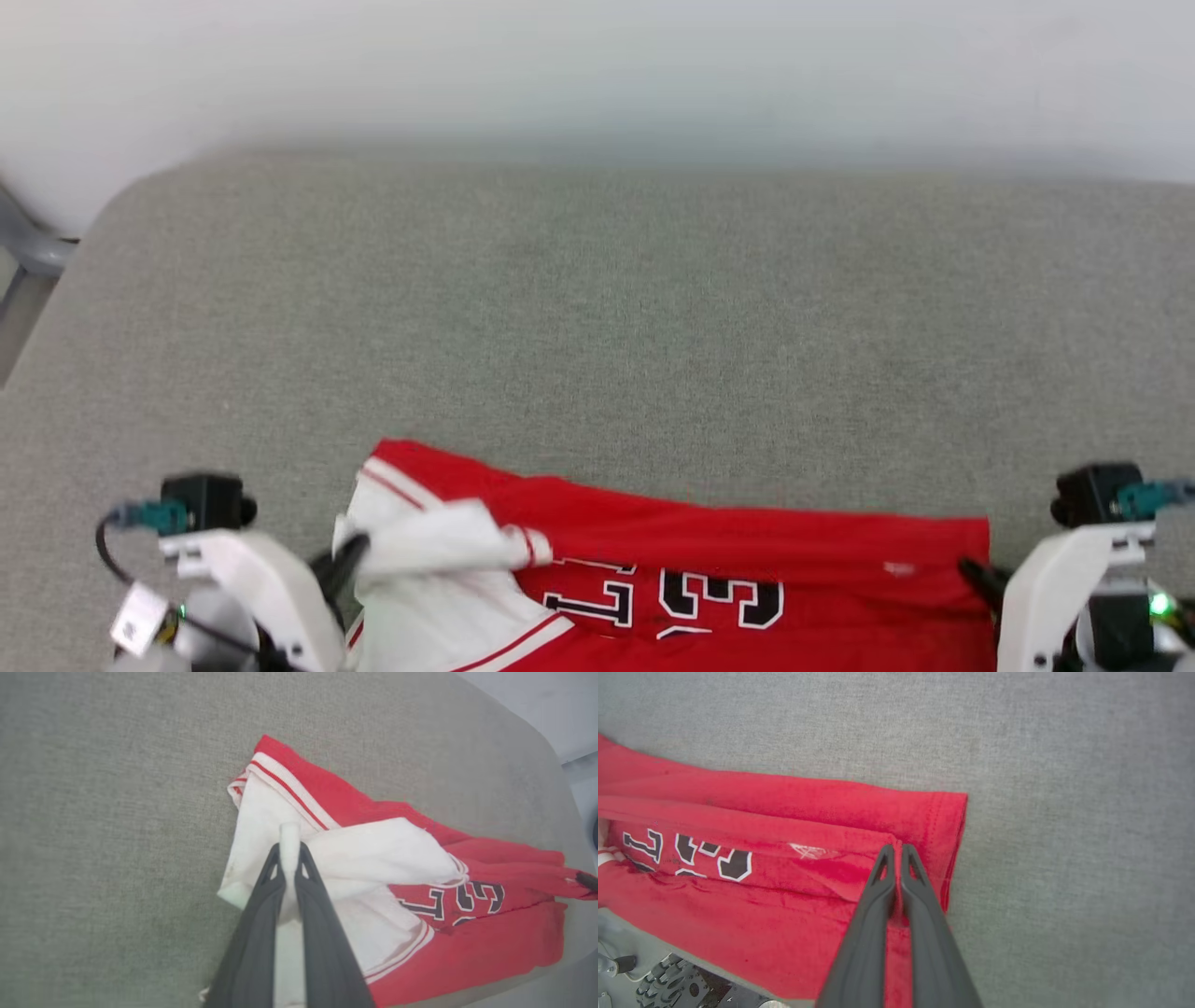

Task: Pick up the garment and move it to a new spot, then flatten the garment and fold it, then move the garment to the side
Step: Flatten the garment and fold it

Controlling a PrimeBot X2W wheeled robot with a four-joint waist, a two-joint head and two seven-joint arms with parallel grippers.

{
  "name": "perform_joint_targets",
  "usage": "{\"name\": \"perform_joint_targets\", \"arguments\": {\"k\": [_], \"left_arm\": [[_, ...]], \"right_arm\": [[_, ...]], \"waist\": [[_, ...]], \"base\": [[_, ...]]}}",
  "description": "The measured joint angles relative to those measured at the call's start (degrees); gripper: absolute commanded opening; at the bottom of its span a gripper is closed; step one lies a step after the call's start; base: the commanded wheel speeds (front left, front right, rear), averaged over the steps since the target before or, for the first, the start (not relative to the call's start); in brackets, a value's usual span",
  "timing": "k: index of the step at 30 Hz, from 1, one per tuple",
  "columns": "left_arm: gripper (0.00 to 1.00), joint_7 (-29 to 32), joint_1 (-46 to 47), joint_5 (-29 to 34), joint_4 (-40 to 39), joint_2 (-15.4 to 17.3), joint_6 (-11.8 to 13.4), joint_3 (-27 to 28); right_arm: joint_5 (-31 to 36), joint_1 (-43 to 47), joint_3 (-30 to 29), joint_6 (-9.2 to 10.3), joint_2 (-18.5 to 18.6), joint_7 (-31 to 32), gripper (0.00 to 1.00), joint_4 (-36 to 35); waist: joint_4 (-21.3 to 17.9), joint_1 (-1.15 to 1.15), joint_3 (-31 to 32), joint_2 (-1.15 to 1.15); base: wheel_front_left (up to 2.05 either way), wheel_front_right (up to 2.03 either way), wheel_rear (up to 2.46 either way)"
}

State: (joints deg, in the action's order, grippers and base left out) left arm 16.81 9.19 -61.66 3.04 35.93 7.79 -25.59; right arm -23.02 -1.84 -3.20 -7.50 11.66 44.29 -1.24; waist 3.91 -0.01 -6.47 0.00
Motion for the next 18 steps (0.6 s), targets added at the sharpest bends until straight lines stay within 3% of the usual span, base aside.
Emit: {"name": "perform_joint_targets", "arguments": {"k": [2, 8, 10, 11, 12, 13, 18], "left_arm": [[0.00, -0.8, -5.4, -0.9, -1.4, 0.2, 1.7, 0.1], [0.00, -2.3, -12.2, -2.5, -2.4, -1.7, 2.6, -1.2], [0.00, -2.9, -12.5, -2.6, -1.6, -3.1, 2.3, -2.0], [0.24, -3.1, -12.5, -2.2, -0.8, -3.5, 2.0, -2.5], [0.49, -3.9, -12.6, -2.0, -0.1, -4.0, 1.5, -2.6], [1.00, -4.4, -12.6, -2.1, 0.3, -4.7, 0.9, -2.7], [1.00, -7.7, -12.0, -0.1, 2.1, -5.6, -0.7, -3.3]], "right_arm": [[0.1, 3.7, -0.9, 0.00, -0.8, -1.2, 0.00, 0.1], [0.1, 9.4, -2.7, -0.01, -3.1, -4.3, 0.04, 1.4], [0.1, 10.5, -3.1, 0.00, -3.9, -5.2, 0.47, 2.1], [0.2, 11.0, -3.2, 0.00, -4.4, -6.0, 1.00, 2.5], [0.2, 11.6, -3.3, 0.00, -4.8, -7.0, 1.00, 2.8], [0.4, 11.8, -3.4, 0.00, -5.2, -8.0, 1.00, 3.0], [0.9, 12.4, -3.8, 0.00, -6.9, -15.5, 1.00, 2.2]], "waist": [[-0.1, 0.00, 1.4, 0.00], [-0.3, -0.01, 2.9, 0.00], [-0.2, 0.00, 3.0, 0.00], [-0.2, 0.00, 3.0, 0.00], [-0.1, 0.00, 3.0, 0.00], [-0.1, 0.00, 3.1, 0.00], [0.1, -0.01, 3.9, 0.00]], "base": [[0.00, 0.00, 0.00], [0.00, 0.00, 0.00], [0.00, 0.00, 0.00], [0.00, 0.00, 0.00], [0.00, 0.00, 0.00], [0.00, 0.00, 0.00], [0.00, 0.00, 0.00]]}}
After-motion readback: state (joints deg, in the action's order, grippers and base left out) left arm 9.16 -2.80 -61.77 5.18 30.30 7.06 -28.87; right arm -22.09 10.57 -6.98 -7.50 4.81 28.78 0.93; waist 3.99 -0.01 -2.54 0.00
